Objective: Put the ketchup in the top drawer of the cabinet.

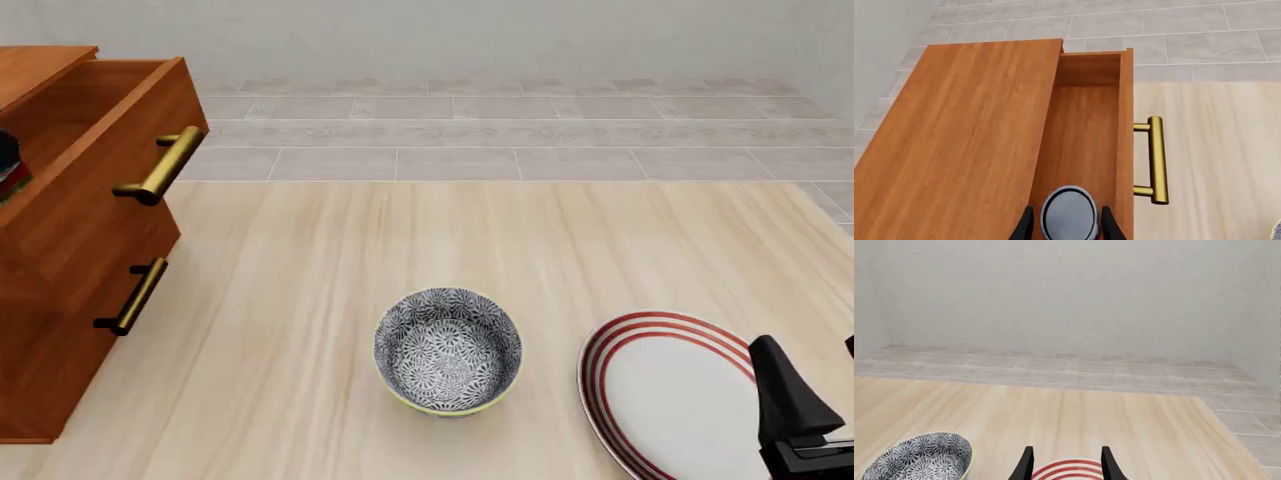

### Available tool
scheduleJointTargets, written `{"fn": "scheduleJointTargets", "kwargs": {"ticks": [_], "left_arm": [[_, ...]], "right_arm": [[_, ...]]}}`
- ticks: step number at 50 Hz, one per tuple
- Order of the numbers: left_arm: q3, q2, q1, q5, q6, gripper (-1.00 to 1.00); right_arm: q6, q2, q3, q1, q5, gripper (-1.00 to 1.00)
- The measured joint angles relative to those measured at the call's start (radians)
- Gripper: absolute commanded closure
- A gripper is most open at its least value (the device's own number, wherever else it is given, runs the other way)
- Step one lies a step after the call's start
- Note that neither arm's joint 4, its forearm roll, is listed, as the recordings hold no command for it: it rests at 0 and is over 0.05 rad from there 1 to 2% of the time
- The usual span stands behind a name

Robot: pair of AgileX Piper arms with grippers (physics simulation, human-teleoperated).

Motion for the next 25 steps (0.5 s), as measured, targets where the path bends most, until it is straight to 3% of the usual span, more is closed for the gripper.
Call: {"fn": "scheduleJointTargets", "kwargs": {"ticks": [25], "left_arm": [[-0.021,-0.018,-0.019,0.026,0.005,-1.00]], "right_arm": [[0.002,0.000,-0.001,-0.003,0.004,-1.00]]}}
